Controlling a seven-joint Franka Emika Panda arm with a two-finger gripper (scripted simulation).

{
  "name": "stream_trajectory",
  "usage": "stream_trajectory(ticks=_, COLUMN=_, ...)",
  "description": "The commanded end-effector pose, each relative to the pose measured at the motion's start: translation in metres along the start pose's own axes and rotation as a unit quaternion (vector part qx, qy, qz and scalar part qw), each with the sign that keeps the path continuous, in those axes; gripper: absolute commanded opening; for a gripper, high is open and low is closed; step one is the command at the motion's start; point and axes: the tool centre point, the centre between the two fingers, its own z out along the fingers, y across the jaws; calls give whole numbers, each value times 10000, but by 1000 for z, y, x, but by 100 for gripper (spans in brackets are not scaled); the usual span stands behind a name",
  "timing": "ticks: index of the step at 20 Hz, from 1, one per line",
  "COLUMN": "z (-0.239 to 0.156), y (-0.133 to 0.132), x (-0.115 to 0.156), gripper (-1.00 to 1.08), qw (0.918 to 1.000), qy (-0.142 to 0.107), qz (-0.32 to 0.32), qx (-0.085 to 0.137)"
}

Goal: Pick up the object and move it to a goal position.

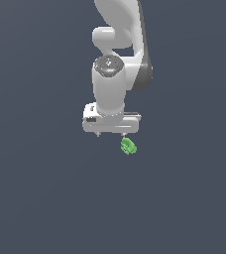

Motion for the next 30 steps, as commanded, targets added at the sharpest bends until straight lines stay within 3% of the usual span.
stream_trajectory(ticks=1, z=0, y=0, x=0, gripper=100, qw=10000, qy=0, qz=0, qx=0)
stream_trajectory(ticks=12, z=14, y=41, x=-8, gripper=100, qw=9995, qy=-159, qz=258, qx=-72)
stream_trajectory(ticks=21, z=16, y=36, x=-7, gripper=100, qw=9998, qy=-150, qz=133, qx=-73)
stream_trajectory(ticks=30, z=32, y=10, x=-10, gripper=100, qw=9971, qy=-116, qz=-746, qx=-89)
